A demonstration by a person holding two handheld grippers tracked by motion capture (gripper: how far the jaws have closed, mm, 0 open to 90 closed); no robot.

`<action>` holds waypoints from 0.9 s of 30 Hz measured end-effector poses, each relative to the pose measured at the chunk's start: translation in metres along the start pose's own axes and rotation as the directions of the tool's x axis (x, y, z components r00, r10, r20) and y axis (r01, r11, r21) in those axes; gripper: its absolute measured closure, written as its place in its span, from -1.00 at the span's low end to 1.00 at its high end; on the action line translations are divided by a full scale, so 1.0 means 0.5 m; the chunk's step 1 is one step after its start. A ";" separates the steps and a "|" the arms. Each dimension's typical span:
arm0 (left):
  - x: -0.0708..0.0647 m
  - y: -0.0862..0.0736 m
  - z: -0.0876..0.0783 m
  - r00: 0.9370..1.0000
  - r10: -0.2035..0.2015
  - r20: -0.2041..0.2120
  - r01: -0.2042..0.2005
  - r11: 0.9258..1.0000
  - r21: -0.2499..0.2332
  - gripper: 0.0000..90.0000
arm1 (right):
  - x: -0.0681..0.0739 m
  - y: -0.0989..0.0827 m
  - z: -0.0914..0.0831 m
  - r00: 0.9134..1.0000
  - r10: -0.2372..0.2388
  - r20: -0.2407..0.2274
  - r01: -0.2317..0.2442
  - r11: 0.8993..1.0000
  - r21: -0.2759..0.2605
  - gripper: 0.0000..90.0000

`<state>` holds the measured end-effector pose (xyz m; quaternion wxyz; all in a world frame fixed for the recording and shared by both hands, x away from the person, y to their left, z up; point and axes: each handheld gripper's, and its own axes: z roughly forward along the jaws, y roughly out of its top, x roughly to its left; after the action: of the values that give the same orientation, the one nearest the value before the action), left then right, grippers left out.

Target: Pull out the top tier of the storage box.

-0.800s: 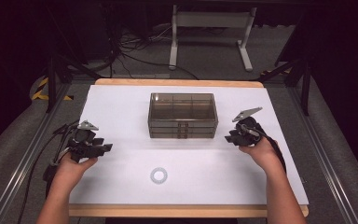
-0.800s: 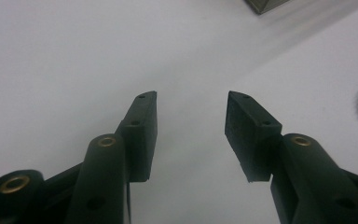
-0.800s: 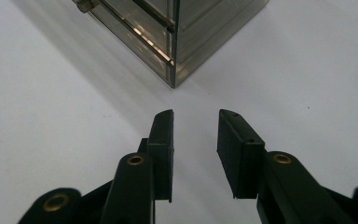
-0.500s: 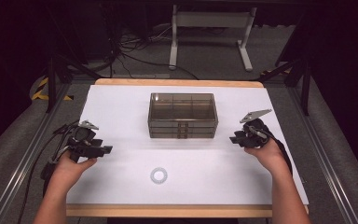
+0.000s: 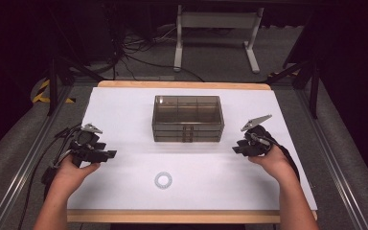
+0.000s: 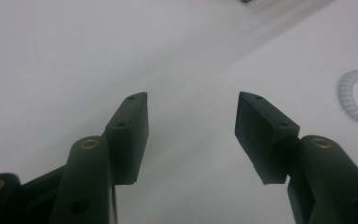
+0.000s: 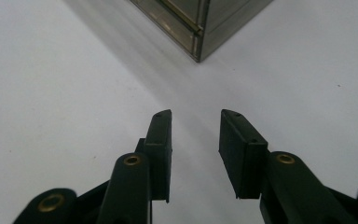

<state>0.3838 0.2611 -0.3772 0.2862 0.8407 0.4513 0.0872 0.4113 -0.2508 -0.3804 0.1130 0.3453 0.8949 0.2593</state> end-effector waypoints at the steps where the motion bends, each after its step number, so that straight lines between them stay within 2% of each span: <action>1: 0.000 0.000 0.000 1.000 0.001 0.001 -0.001 1.000 0.002 0.00 | 0.004 0.002 0.002 1.000 -0.001 -0.007 0.001 1.000 0.002 0.42; 12: -0.004 0.001 0.000 1.000 0.013 0.009 -0.013 1.000 0.008 -0.01 | 0.038 0.021 0.007 0.996 -0.057 -0.074 0.056 0.998 -0.022 0.42; 16: -0.005 0.001 -0.001 1.000 0.018 0.013 -0.018 1.000 0.010 -0.01 | 0.047 0.026 0.011 0.993 -0.078 -0.084 0.076 0.997 -0.033 0.43; 27: -0.007 0.001 -0.004 1.000 0.027 0.008 -0.027 1.000 0.010 -0.01 | 0.074 0.037 0.024 0.976 -0.133 -0.172 0.118 0.988 -0.096 0.39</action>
<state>0.3815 0.2590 -0.3752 0.2826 0.8484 0.4394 0.0852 0.3987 -0.2095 -0.3816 0.0634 0.2584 0.9095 0.3193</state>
